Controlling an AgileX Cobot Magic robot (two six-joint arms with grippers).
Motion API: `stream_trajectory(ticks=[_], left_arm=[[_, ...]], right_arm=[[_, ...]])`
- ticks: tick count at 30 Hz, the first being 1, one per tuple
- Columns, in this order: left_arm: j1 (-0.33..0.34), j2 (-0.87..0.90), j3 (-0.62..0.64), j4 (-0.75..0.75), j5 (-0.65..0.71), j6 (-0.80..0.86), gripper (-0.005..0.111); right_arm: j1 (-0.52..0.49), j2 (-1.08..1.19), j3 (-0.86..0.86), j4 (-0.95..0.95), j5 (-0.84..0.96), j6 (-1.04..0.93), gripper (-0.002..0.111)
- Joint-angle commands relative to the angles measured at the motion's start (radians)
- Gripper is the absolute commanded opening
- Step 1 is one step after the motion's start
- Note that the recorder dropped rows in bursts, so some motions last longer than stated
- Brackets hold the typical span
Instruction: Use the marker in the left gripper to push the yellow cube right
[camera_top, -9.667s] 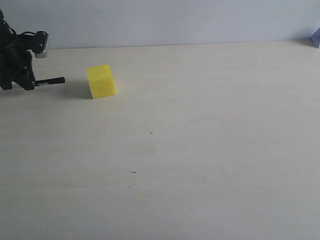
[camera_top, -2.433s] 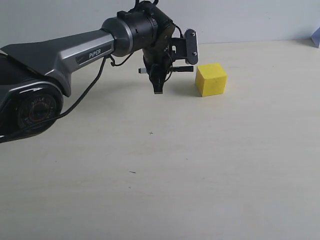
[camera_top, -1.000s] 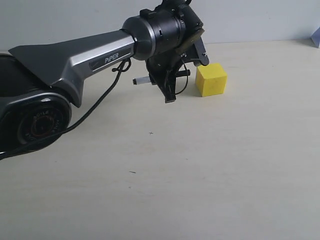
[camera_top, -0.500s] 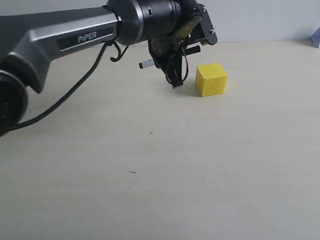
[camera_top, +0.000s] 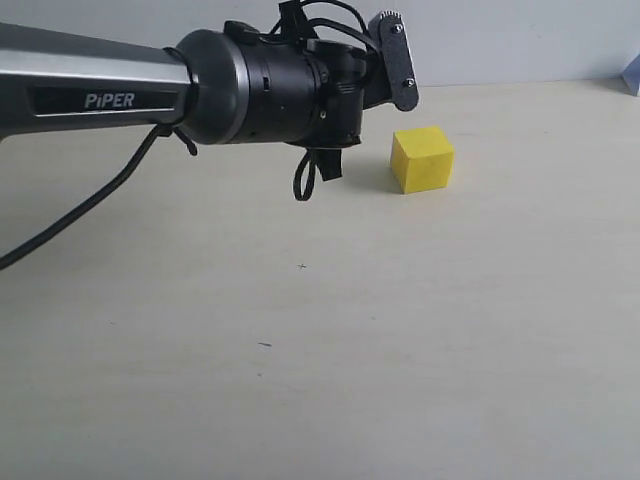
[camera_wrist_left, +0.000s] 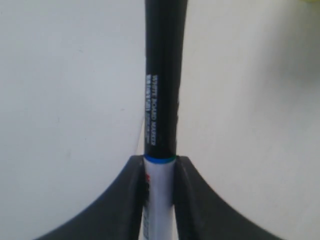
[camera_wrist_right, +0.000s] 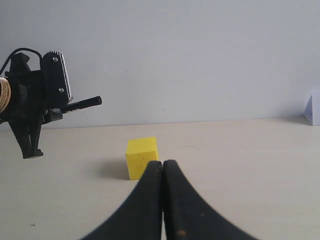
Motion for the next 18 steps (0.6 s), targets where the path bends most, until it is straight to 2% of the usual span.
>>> stream_trajectory(ticks=[1, 5, 10, 14, 18], left_arm=[[-0.015, -0.006, 0.002, 0.009, 0.008, -0.010, 0.000], [-0.020, -0.006, -0.022, 0.006, 0.078, -0.008, 0.000], [-0.023, 0.019, -0.113, -0.154, 0.193, 0.142, 0.000], [-0.065, 0.083, -0.155, -0.152, 0.249, 0.311, 0.000], [-0.079, 0.165, -0.280, -0.202, 0.383, 0.330, 0.000]], right_arm=[[0.001, -0.005, 0.005, 0.000, -0.008, -0.002, 0.000], [0.001, -0.005, 0.005, 0.000, -0.008, -0.002, 0.000], [0.001, -0.005, 0.005, 0.000, -0.008, -0.002, 0.000], [0.001, -0.005, 0.005, 0.000, -0.008, -0.002, 0.000], [0.001, -0.005, 0.005, 0.000, -0.008, -0.002, 0.000]])
